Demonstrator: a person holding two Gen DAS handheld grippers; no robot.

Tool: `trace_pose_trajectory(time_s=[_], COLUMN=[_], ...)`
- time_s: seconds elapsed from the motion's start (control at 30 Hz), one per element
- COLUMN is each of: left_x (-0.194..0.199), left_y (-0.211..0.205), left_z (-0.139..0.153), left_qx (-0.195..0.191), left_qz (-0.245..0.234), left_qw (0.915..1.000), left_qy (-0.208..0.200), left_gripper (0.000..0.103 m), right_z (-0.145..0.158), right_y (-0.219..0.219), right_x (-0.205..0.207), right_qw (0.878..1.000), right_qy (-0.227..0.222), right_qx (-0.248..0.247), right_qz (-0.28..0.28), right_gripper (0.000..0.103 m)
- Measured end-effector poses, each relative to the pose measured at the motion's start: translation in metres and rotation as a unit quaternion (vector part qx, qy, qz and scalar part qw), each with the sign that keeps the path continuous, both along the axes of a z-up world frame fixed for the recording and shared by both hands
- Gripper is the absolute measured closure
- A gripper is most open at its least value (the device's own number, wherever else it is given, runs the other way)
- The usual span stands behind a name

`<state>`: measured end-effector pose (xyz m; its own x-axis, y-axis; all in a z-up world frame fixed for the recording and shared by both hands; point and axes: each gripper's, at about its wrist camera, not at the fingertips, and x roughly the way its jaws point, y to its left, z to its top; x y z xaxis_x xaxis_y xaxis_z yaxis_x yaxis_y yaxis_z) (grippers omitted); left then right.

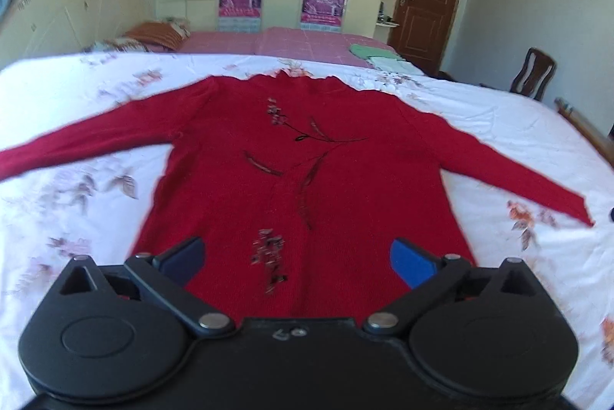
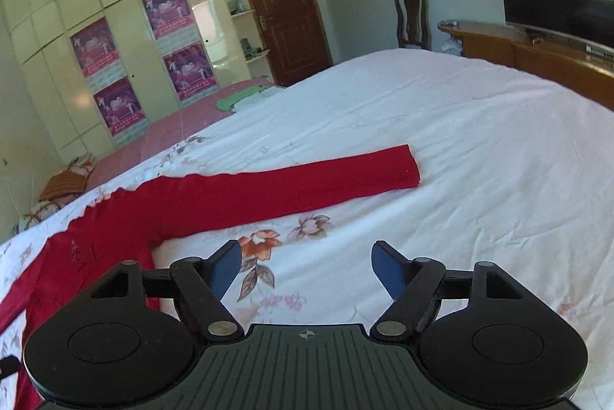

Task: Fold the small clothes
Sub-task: 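Reach the right gripper to the red sweater's sleeve cuff and close on it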

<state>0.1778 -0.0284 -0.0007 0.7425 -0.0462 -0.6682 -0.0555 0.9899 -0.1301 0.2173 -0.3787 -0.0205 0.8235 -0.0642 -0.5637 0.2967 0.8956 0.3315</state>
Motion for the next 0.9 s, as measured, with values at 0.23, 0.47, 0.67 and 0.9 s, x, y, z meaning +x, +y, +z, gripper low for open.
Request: trace_pose_trajectory(time_s=[0.23, 0.47, 0.67, 0.9], left_x=[0.048, 0.085, 0.11, 0.125], left_y=[0.0, -0.008, -0.017, -0.024], left_z=[-0.012, -0.022, -0.031, -0.036], left_qx=[-0.008, 0.008, 0.005, 0.013], left_qz=[0.003, 0.017, 0.01, 0.002], left_qw=[0.9998, 0.9995, 0.9993, 0.999], left_qy=[0.019, 0.027, 0.036, 0.044], left_gripper=[0.013, 0.007, 0.007, 0.007], right_z=[-0.044, -0.071, -0.073, -0.073], right_y=[-0.082, -0.123, -0.13, -0.145], right_x=[0.064, 0.077, 0.076, 0.064], right_qw=[0.986, 0.969, 0.966, 0.964], right_qy=[0.018, 0.011, -0.002, 0.001], right_qx=[0.135, 0.194, 0.208, 0.215], right_qz=[-0.101, -0.15, -0.153, -0.154], right_gripper=[0.056, 0.056, 0.056, 0.085])
